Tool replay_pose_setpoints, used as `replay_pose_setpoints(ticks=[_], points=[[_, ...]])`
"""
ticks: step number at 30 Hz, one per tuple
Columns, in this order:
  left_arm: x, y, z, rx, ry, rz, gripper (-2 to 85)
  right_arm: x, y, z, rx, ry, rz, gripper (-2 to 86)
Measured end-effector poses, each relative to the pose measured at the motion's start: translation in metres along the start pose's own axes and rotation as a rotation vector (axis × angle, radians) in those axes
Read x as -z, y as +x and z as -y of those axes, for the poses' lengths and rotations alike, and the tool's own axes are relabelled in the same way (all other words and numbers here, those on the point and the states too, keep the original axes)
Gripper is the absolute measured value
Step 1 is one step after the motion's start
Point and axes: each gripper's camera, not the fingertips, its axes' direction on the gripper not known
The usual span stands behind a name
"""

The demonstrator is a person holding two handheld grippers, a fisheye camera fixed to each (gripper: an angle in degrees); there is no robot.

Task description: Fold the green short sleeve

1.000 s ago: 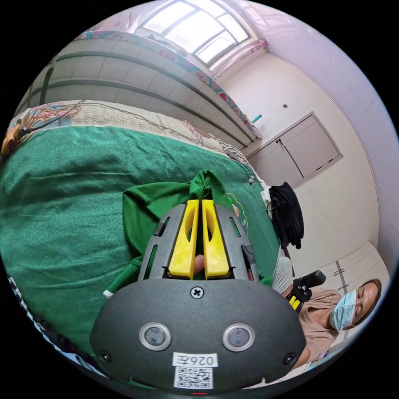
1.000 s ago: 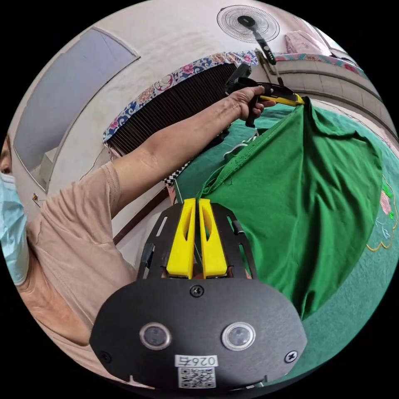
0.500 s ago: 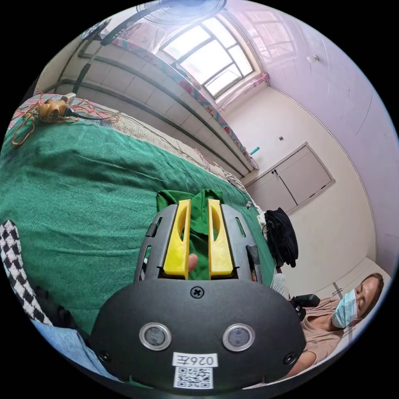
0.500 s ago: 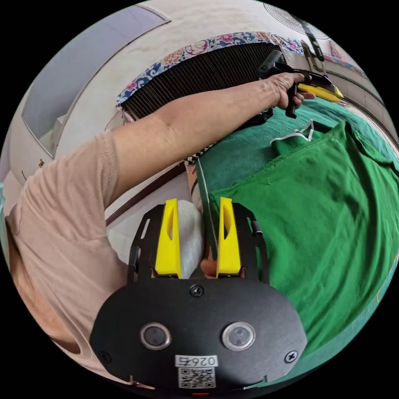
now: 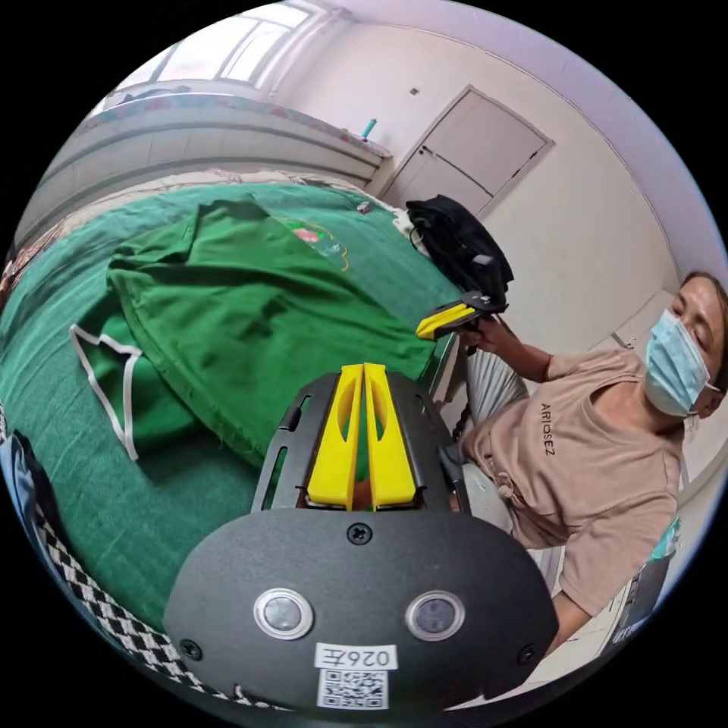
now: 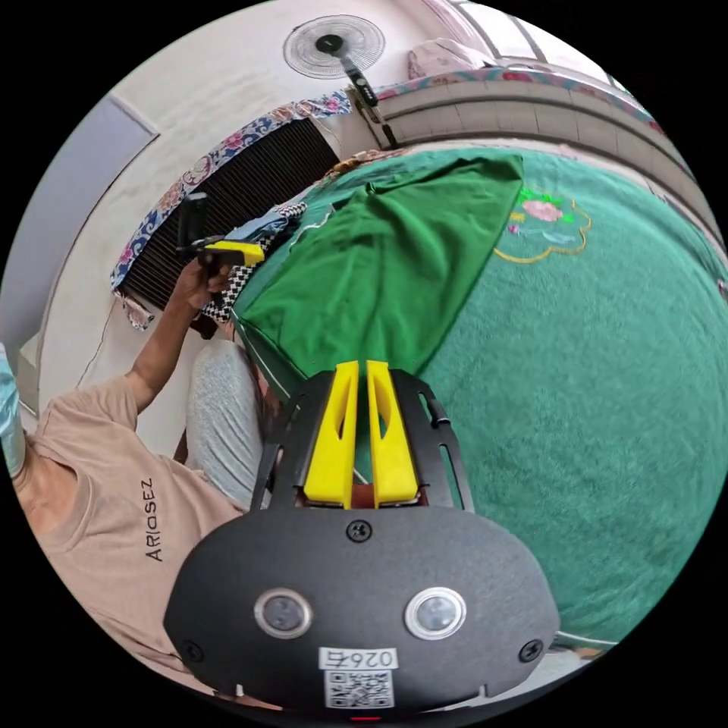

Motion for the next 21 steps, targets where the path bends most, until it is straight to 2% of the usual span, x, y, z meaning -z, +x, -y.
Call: replay_pose_setpoints(ticks=[2,3,7,11,13,15,17,21], points=[[-0.015,-0.005,-0.016,0.066,-0.174,0.111,-1.0,-0.013,0.009,-0.02,-0.022,-0.053,0.032,-0.8],[-0.016,-0.004,-0.017,0.071,-0.204,0.129,-0.9,-0.015,0.01,-0.024,-0.021,-0.068,0.026,-0.8],[0.012,0.004,0.013,0.036,-0.122,0.23,-0.7,-0.002,0.016,-0.023,-0.025,-0.049,0.024,-0.9],[0.022,-0.007,0.092,-0.034,0.014,0.339,0.7,0.004,0.013,0.041,0.078,0.031,-0.064,-0.9],[0.011,-0.015,0.129,-0.069,0.017,0.401,5.1,-0.006,0.014,0.075,0.125,0.041,-0.134,-0.9],[-0.008,-0.026,0.164,-0.086,-0.019,0.482,11.0,-0.02,0.022,0.11,0.144,0.05,-0.209,-1.0],[-0.041,-0.048,0.202,-0.073,-0.129,0.519,17.9,-0.039,0.038,0.153,0.154,0.068,-0.279,-1.0],[-0.07,-0.079,0.225,-0.02,-0.245,0.462,17.3,-0.062,0.067,0.208,0.157,0.083,-0.293,-1.2]])
